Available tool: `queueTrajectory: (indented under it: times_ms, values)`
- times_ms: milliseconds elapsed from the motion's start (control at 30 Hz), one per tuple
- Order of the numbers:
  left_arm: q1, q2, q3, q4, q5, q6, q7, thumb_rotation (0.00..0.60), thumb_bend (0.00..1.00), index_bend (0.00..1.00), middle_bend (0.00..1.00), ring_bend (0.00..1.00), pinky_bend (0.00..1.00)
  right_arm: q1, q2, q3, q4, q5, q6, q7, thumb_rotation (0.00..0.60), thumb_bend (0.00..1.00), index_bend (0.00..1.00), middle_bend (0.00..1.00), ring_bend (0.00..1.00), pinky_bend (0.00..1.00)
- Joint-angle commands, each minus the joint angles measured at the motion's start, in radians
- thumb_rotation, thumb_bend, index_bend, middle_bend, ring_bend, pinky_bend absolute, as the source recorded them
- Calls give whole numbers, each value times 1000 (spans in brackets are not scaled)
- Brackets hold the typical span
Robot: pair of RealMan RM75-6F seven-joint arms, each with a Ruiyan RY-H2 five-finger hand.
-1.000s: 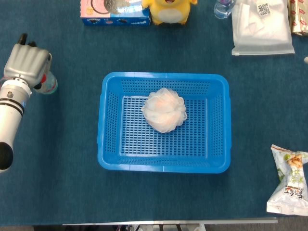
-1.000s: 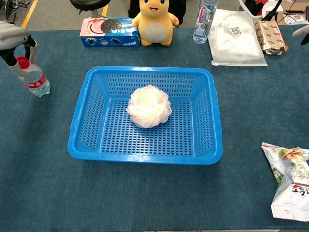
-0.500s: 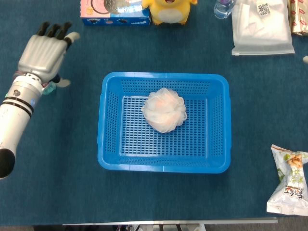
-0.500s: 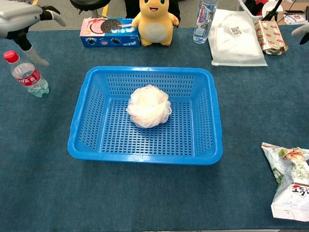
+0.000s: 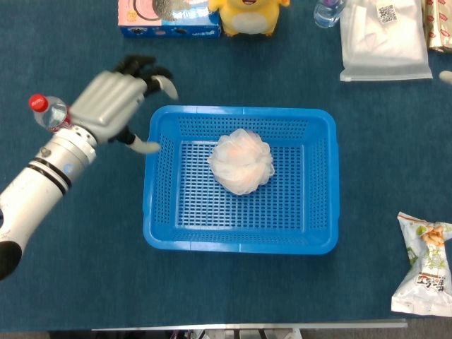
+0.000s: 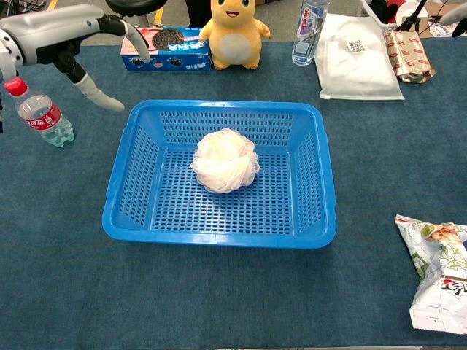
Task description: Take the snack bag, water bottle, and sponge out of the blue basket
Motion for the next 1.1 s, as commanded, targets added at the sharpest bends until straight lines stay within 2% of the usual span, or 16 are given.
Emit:
queueTrajectory:
  times_ms: [33,300,467,700,1100]
  values:
    - [7,0,5,-14,47,-41,-48,600,51,308,185,53,6,11,24,15,-39,-15,11,-34,600,0,189,306,341,584]
    - [42,-46,46,-14,154,-50,-110,600,51,304,178,42,6,17,49,23,-86,-3,-1,-83,600,0,190,308,341,584]
    - [57,-99,56,16,201,-21,-129,600,51,269,107,6,6,14,52,24,-89,3,-2,-88,600,0,190,309,341,584]
    - [40,-171,60,73,216,-21,-95,600,51,249,68,0,1,8,56,21,-84,7,0,-83,600,0,190,308,341,584]
    - [8,-247,69,89,231,-38,-54,600,51,252,68,0,3,-10,55,13,-53,15,7,-47,600,0,190,308,341,584]
